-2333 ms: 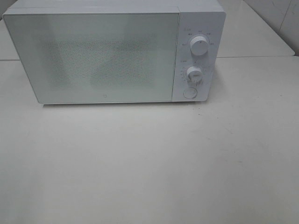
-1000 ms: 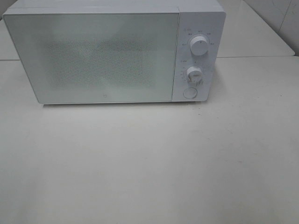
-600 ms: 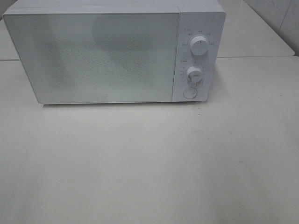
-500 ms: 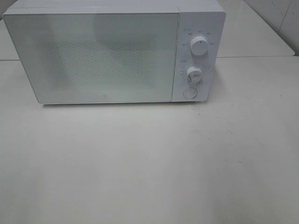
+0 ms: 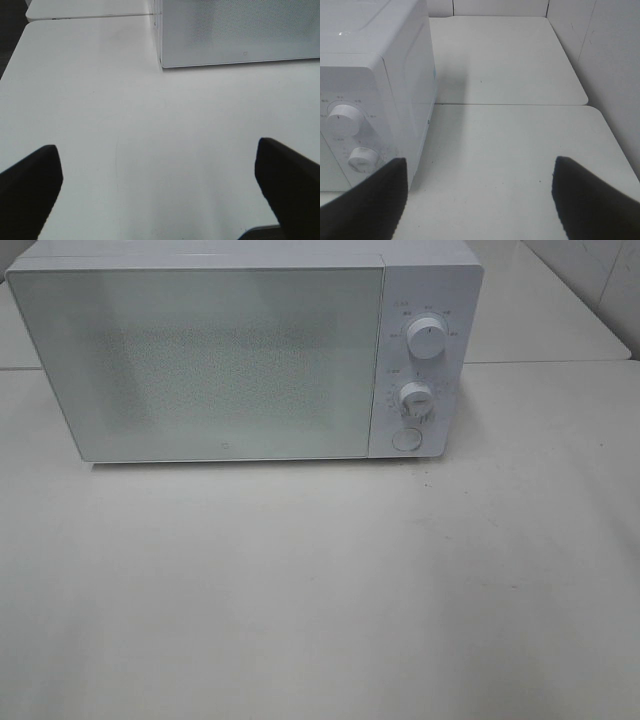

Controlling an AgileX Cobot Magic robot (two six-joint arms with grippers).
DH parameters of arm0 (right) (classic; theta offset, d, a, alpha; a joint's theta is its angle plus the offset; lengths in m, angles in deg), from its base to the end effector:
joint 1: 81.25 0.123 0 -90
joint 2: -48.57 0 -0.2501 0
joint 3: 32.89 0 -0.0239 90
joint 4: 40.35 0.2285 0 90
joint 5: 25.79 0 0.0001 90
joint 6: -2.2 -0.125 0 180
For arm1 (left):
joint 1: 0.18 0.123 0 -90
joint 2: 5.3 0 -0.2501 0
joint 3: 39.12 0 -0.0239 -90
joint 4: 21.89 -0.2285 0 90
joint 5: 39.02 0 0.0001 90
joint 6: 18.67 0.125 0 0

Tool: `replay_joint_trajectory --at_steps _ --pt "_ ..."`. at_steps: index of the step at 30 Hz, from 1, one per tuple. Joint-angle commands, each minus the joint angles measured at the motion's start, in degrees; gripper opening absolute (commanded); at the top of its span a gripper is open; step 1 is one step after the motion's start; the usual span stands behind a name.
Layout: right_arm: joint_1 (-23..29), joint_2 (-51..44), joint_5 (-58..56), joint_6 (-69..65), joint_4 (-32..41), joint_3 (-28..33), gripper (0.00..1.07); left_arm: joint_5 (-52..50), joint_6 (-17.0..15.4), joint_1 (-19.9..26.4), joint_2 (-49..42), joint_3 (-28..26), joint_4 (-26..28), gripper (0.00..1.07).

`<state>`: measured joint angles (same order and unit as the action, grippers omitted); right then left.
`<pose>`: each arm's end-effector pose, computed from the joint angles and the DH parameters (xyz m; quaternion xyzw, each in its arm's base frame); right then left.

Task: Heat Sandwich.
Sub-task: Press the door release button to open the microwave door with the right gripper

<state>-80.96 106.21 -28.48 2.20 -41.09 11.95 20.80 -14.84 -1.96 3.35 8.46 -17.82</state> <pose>0.2150 0.0010 0.2754 -0.0069 0.7942 -0.0026 0.6076 0.0413 -0.0090 0.2527 0.0426 0.8467 -0.0260 0.5298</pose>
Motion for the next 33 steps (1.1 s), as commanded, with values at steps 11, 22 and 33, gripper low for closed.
replay_joint_trajectory --at_steps 11,22,33 --pt "-0.1 10.8 23.0 -0.3 0.7 7.8 0.76 -0.9 -0.2 0.2 -1.5 0.2 0.0 1.01" --pt "2.3 21.8 41.1 2.5 8.2 14.2 0.76 -0.9 -0.2 0.2 -1.5 0.2 0.0 1.01" --pt "17.4 32.9 54.7 10.8 23.0 16.6 0.76 -0.9 -0.2 0.2 -1.5 0.2 0.0 1.01"
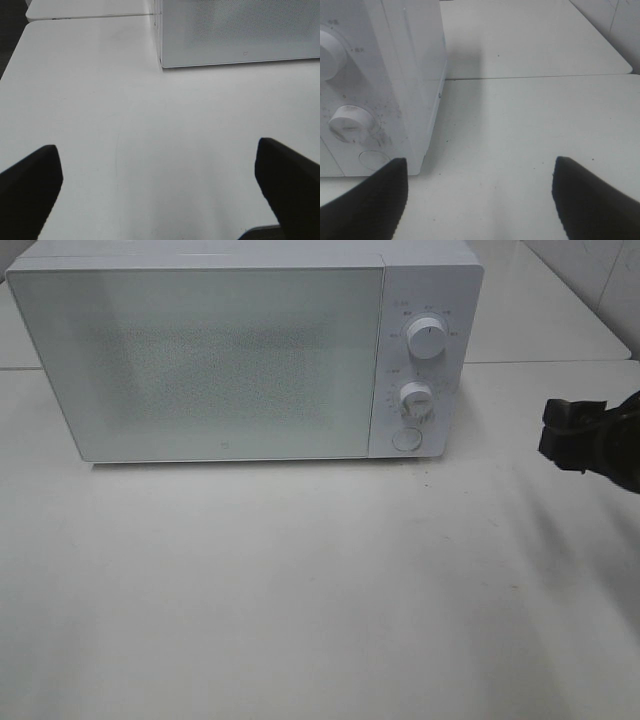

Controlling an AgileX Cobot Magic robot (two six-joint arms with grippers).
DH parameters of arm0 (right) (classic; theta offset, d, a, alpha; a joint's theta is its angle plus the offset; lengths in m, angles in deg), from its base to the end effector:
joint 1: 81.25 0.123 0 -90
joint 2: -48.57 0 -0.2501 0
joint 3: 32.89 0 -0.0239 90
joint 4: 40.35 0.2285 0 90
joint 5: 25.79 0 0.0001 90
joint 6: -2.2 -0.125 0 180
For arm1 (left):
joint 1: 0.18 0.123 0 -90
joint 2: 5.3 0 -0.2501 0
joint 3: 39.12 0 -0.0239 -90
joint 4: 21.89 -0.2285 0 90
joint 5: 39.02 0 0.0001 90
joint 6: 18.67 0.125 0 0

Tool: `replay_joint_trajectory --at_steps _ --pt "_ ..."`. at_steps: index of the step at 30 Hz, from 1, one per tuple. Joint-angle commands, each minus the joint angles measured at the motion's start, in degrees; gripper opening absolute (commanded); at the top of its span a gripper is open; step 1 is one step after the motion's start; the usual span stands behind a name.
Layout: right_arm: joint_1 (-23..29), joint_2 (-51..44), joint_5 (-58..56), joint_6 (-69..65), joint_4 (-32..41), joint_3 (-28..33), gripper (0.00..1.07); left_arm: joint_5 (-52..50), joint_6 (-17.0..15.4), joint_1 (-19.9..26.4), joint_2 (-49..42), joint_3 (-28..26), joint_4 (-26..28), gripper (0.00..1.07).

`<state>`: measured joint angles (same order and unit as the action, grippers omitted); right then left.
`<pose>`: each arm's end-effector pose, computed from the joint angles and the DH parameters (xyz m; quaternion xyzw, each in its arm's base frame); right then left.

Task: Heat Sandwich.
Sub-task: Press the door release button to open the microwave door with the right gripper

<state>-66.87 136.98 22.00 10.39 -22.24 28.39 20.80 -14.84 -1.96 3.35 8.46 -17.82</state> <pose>0.2467 0.0336 0.1596 0.0025 0.7825 0.0097 0.6225 0.0413 -0.0090 0.2527 0.0426 0.8467 -0.0260 0.5298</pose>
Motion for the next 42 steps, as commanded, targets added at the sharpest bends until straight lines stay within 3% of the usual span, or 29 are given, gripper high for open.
replay_joint_trajectory --at_steps 1,11,15,20,33,42 --pt "4.9 3.2 5.8 3.0 5.8 0.1 0.76 -0.9 -0.2 0.2 -1.5 0.2 0.0 1.01" --pt "16.3 11.8 14.8 3.1 15.2 -0.7 0.76 -0.9 -0.2 0.2 -1.5 0.2 0.0 1.01" --pt "22.4 16.4 16.2 3.1 19.9 -3.6 0.76 -0.9 -0.2 0.2 -1.5 0.2 0.0 1.01" --pt "26.0 19.5 16.4 3.9 23.7 -6.5 0.76 -0.9 -0.2 0.2 -1.5 0.2 0.0 1.01" --pt "28.6 22.1 15.8 5.3 27.2 -9.3 0.76 -0.9 -0.2 0.2 -1.5 0.2 0.0 1.01" --pt "28.6 22.1 15.8 -7.6 27.2 -9.3 0.76 -0.9 -0.2 0.2 -1.5 0.2 0.0 1.01"
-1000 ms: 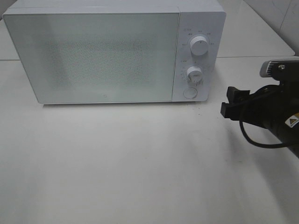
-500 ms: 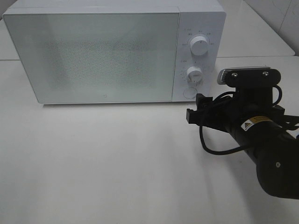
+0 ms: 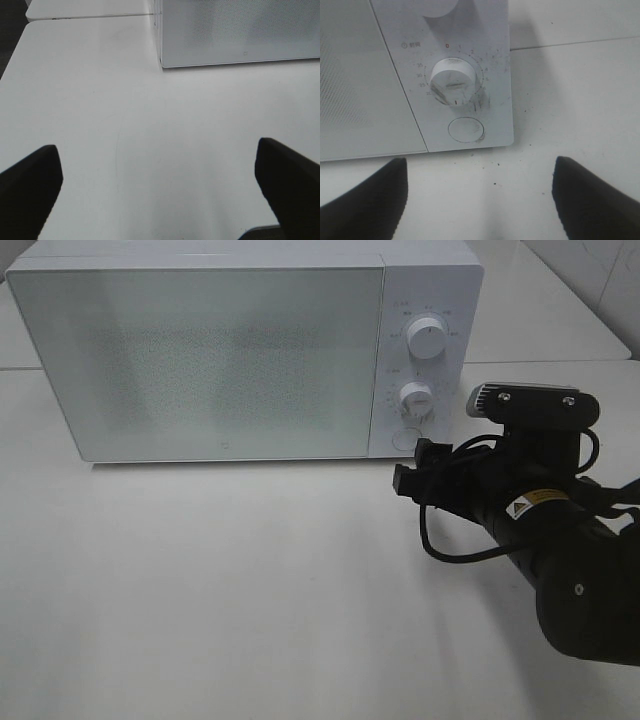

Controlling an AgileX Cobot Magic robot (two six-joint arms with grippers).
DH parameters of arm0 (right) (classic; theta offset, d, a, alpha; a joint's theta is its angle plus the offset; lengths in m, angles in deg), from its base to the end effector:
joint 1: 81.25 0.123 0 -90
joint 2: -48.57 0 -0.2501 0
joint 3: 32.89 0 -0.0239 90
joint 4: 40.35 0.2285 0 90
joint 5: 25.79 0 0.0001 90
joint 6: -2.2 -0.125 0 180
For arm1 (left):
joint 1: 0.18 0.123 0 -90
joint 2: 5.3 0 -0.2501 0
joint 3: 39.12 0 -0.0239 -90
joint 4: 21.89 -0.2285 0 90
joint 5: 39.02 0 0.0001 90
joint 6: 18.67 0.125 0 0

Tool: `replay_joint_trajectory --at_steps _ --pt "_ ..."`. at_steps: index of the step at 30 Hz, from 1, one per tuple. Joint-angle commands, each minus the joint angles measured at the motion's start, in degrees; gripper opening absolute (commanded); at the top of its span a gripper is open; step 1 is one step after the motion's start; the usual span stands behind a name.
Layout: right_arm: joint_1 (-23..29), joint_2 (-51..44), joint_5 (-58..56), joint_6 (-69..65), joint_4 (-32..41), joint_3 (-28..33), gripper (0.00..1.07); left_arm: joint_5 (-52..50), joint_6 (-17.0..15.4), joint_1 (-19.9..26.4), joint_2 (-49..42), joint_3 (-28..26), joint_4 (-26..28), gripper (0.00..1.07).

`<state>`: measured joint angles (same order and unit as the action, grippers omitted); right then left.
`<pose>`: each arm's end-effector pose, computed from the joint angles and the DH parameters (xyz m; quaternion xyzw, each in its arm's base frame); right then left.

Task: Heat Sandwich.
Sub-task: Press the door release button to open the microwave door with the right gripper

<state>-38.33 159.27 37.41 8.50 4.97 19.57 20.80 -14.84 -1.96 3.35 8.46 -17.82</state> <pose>0.2509 0.1250 0.1139 0.0277 0.7900 0.0425 0.6110 0.0413 -0.0090 0.2527 0.0426 0.8467 -0.0260 0.5298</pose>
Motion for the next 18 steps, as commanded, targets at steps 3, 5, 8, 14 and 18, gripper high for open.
replay_joint_trajectory --at_steps 3,5,8,14,18 --pt "0.1 -0.2 0.1 -16.1 -0.1 -0.5 0.76 -0.9 -0.2 0.2 -1.5 0.2 0.0 1.01" --pt "0.1 -0.2 0.0 -23.5 -0.1 -0.5 0.76 -0.9 -0.2 0.2 -1.5 0.2 0.0 1.01" --pt "0.1 -0.2 -0.1 -34.8 -0.1 -0.5 0.76 -0.9 -0.2 0.2 -1.5 0.2 0.0 1.01" --pt "0.1 -0.2 -2.1 -61.4 -0.1 -0.5 0.73 -0.9 -0.2 0.2 -1.5 0.2 0.0 1.01" --pt "0.1 -0.2 -2.9 -69.4 -0.1 -0.5 0.69 -0.9 -0.2 0.2 -1.5 0.2 0.0 1.01"
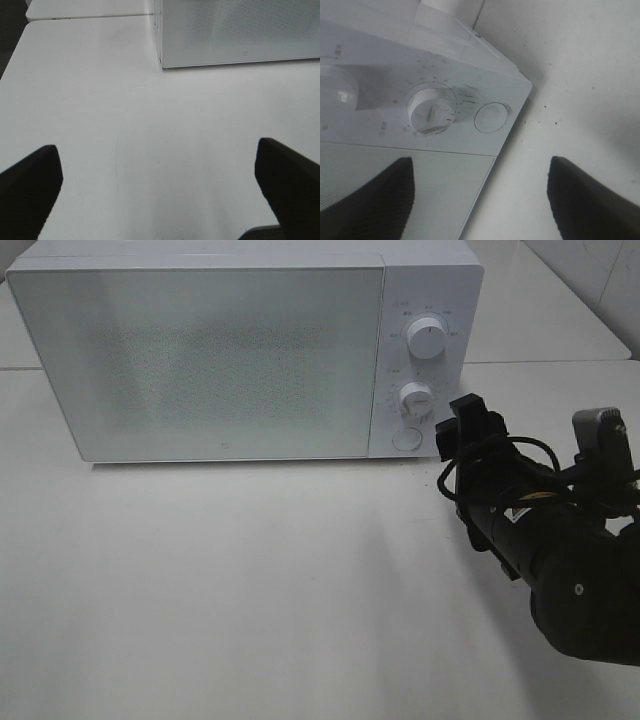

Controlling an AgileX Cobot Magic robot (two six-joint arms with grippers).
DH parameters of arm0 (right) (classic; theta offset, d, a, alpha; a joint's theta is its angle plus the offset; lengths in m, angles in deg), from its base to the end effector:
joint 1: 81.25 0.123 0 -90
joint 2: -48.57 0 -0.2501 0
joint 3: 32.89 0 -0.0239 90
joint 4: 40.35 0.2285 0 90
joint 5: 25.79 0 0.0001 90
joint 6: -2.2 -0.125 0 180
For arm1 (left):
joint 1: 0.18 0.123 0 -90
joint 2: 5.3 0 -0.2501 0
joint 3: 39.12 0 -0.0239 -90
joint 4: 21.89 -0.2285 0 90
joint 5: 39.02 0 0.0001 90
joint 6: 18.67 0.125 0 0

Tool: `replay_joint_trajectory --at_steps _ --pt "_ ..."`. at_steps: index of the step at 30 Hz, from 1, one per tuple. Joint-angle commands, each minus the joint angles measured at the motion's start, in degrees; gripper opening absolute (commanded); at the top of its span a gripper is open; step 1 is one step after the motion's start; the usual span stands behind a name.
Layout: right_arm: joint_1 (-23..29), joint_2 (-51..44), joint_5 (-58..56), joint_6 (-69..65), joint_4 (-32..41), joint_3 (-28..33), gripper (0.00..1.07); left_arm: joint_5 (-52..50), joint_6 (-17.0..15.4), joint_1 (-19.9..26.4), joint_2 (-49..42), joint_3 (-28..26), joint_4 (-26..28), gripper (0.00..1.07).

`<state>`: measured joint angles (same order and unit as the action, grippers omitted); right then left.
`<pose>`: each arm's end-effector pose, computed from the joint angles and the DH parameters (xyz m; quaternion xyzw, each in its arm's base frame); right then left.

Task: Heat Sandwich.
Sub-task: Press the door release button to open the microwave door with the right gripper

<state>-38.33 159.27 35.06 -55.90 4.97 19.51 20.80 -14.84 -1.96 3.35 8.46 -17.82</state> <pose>0.2497 0.1263 0.1092 0.4490 0.6649 0.3553 0.4796 0.0413 -0.0090 0.2527 0.0426 0.8467 -0.0260 0.5298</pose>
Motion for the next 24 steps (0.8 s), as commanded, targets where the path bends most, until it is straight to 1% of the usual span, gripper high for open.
replay_joint_trajectory --at_steps 1,4,5,6,7,8,9,10,11,12,14,24 --pt "0.1 -0.2 -1.0 -8.9 -0.1 -0.4 0.65 -0.9 -0.2 0.2 -1.5 0.2 0.0 1.01" --pt "0.1 -0.2 -1.8 -12.5 0.0 -0.4 0.60 -0.9 -0.2 0.2 -1.5 0.2 0.0 1.01" --pt "0.1 -0.2 -2.3 -14.3 0.4 -0.4 0.52 -0.9 -0.2 0.2 -1.5 0.2 0.0 1.01" --pt "0.1 -0.2 -2.5 -14.4 0.5 -0.4 0.48 -0.9 -0.2 0.2 -1.5 0.2 0.0 1.01" --pt "0.1 -0.2 -2.5 -14.4 0.5 -0.4 0.48 -0.9 -0.2 0.2 -1.5 0.2 0.0 1.01" --pt "0.1 -0.2 -2.7 -14.3 0.9 -0.4 0.42 -0.9 -0.2 0.2 -1.5 0.2 0.0 1.01" --pt "0.1 -0.2 -3.1 -14.3 1.6 -0.4 0.28 -0.9 -0.2 0.2 -1.5 0.2 0.0 1.01" --pt "0.1 -0.2 -3.1 -14.3 1.8 -0.4 0.20 -0.9 -0.2 0.2 -1.5 0.2 0.0 1.01" --pt "0.1 -0.2 -3.1 -14.3 1.8 -0.4 0.14 -0.9 -0.2 0.2 -1.5 0.2 0.0 1.01" --pt "0.1 -0.2 -3.1 -14.3 1.8 -0.4 0.14 -0.9 -0.2 0.2 -1.5 0.2 0.0 1.01" --pt "0.1 -0.2 -3.1 -14.3 1.8 -0.4 0.00 -0.9 -0.2 0.2 -1.5 0.2 0.0 1.01" --pt "-0.2 -0.2 -3.7 -14.4 1.7 -0.6 0.01 -0.9 -0.2 0.2 -1.5 0.2 0.0 1.01"
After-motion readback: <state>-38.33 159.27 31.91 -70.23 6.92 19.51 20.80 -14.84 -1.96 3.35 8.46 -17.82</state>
